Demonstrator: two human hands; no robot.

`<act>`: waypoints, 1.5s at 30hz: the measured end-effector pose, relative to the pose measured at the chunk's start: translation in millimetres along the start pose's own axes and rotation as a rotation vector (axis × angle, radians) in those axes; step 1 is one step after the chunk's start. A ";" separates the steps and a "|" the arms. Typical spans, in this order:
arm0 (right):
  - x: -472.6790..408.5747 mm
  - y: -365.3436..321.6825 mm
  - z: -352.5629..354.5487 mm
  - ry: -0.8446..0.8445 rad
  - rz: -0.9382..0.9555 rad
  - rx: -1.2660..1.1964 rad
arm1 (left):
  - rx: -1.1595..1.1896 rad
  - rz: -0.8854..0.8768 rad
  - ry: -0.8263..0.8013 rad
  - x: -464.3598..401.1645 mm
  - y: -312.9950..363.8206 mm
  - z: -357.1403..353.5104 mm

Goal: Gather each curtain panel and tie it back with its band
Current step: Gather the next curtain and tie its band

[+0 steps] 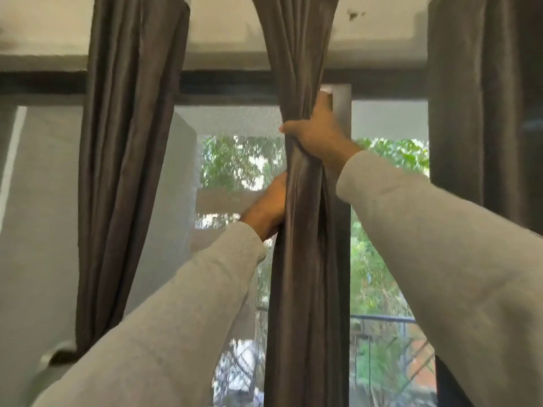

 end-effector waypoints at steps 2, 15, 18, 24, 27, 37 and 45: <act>18.0 10.2 1.8 0.005 -0.019 -0.011 | 0.018 0.078 0.006 34.6 -22.9 0.9; 207.2 92.5 -9.1 0.093 -0.326 -0.289 | -0.097 0.412 -0.079 178.8 -172.0 34.4; 241.1 117.7 -15.2 0.052 -0.436 -0.281 | -0.028 0.549 -0.142 198.4 -190.4 50.5; 282.0 141.2 -18.2 -0.052 -0.545 -0.191 | 0.017 0.555 -0.312 214.0 -216.6 71.6; 285.9 125.3 -28.1 -0.101 -0.492 -0.076 | 0.038 0.466 -0.249 214.8 -209.1 55.9; 290.0 103.0 -19.8 -0.322 -0.570 -0.083 | 0.252 0.685 -0.285 239.4 -220.8 50.1; 301.3 116.9 21.7 -0.305 -0.695 -0.342 | 0.320 0.689 -0.320 252.9 -211.3 40.5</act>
Point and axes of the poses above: each hand's wrist, its own x-axis away from the middle knuckle, its own z-axis out of the back of the hand, y = z × x, the point moved 1 cm from there along -x, towards the middle knuckle, and after that the axes turned 14 degrees about y, right-handed, at the moved point
